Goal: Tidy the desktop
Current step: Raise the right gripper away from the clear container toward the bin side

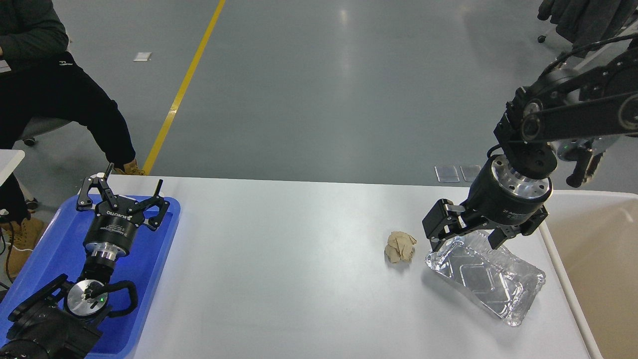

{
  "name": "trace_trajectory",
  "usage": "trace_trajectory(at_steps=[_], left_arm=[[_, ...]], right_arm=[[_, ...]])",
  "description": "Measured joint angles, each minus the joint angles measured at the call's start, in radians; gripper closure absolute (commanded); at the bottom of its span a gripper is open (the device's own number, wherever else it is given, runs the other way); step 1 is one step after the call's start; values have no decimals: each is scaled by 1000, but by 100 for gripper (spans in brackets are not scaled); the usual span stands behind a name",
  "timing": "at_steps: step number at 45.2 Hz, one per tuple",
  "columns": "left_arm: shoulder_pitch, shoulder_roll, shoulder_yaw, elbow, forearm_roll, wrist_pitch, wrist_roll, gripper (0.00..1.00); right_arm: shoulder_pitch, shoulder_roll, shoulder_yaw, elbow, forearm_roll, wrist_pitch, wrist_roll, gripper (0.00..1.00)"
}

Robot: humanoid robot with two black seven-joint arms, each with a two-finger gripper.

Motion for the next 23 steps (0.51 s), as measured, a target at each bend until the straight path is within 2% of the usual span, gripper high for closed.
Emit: trace_trajectory(at_steps=[23], left_arm=[[0, 2, 1, 0, 1, 0, 3, 1]], right_arm=[[-27, -41, 1, -6, -17, 4, 1, 0]])
